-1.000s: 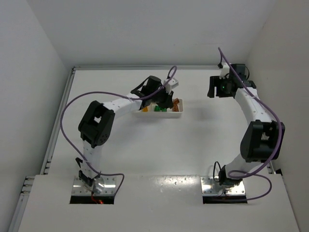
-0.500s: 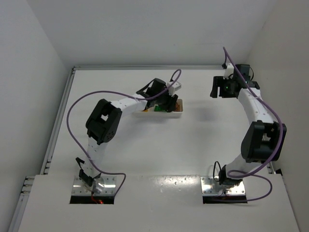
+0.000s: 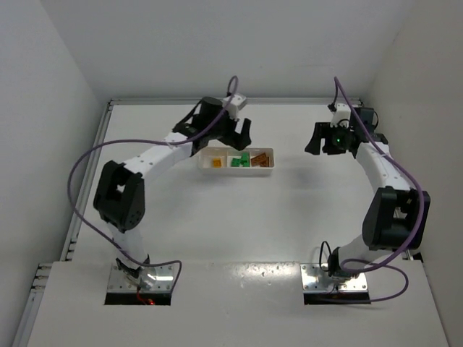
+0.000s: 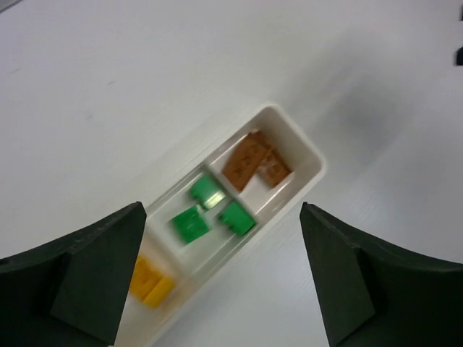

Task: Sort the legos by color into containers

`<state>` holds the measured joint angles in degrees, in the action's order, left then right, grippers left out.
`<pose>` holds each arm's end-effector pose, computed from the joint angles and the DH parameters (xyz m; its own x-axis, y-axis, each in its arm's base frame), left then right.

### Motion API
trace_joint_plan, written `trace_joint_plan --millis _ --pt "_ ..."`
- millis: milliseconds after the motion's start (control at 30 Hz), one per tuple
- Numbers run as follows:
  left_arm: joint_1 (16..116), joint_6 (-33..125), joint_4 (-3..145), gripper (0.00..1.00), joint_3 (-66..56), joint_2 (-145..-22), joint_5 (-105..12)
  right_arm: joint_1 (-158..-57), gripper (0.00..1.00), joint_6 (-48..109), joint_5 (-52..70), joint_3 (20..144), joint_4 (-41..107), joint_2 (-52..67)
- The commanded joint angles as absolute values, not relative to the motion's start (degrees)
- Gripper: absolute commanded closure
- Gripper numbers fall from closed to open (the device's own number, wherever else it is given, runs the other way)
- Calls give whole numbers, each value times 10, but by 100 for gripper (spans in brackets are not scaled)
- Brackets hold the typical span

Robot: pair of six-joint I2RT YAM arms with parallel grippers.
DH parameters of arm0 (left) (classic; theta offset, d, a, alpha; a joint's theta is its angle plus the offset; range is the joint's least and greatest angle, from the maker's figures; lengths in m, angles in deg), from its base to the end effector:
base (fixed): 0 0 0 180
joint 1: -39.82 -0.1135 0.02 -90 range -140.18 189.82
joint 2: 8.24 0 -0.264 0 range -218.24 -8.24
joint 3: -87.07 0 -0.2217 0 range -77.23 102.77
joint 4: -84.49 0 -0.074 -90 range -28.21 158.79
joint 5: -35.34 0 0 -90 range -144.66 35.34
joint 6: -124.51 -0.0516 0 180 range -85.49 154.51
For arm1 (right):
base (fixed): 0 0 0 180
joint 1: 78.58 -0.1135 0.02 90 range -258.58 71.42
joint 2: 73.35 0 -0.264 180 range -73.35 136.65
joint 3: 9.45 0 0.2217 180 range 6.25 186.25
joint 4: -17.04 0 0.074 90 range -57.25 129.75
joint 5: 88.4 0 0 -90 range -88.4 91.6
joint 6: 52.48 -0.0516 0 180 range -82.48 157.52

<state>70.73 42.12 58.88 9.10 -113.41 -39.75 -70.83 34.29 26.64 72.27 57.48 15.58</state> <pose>0.3527 -0.2267 0.2966 -0.5004 0.1505 -0.8526 0.6292 0.7396 -0.2388 0.3164 -0.0210 0.2604 -0.7402 0.1523 -0.6550 -0.1188 0.9291 0.3503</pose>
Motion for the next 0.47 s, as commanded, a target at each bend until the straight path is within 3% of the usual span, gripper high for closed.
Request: trace_joint_plan --millis 0,233,433 --pt "636 419 548 5 24 -1047 -453 -692 28 334 305 705 496 159" --pt "470 387 522 0 -142 -936 -482 -663 24 359 305 693 472 204" --pt "427 375 547 0 -233 -884 -505 -663 23 365 310 687 458 210"
